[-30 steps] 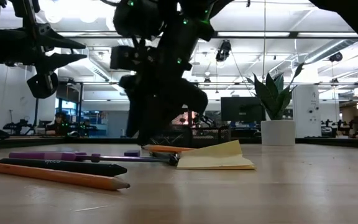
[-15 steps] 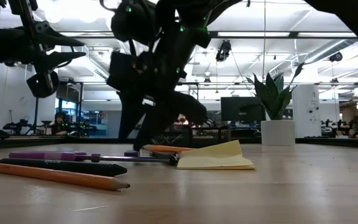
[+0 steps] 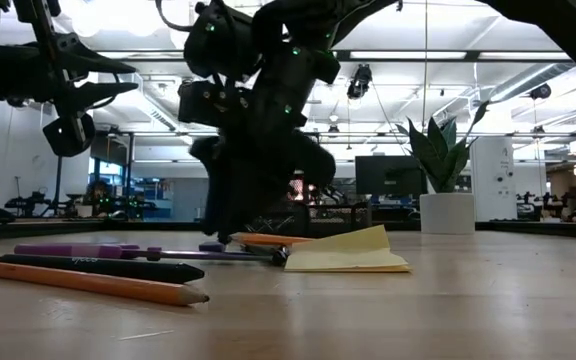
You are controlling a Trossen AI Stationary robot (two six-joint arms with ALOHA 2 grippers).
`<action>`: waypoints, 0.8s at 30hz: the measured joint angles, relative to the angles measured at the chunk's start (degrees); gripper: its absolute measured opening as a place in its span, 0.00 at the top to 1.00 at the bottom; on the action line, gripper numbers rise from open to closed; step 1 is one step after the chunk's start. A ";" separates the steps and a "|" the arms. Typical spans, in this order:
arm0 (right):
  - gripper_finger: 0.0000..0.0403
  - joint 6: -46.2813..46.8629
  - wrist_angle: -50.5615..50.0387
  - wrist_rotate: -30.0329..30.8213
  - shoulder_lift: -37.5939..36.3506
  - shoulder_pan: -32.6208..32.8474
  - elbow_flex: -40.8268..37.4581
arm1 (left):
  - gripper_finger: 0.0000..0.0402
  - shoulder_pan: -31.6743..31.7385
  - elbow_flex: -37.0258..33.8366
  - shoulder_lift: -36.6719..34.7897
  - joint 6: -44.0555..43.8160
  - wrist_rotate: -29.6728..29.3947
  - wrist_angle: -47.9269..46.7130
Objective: Pick and place office supplies into organizer
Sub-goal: Put the blue eraser into the desk organizer
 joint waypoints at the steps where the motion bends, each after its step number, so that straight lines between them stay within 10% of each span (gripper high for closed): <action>1: 0.65 3.17 -0.77 -1.14 0.00 -0.03 -0.01 | 0.84 0.00 0.00 0.00 0.02 0.00 0.00; 10: 0.65 25.68 0.69 9.59 0.00 0.41 -0.02 | 0.84 0.00 0.00 -0.02 0.07 0.00 0.00; 20: 0.63 19.78 12.34 12.35 0.50 2.36 -0.23 | 0.84 0.00 0.00 -0.01 0.04 0.04 0.00; 24: 0.62 38.58 9.98 13.95 0.50 2.18 0.24 | 0.84 0.00 0.00 -0.01 0.04 0.04 0.03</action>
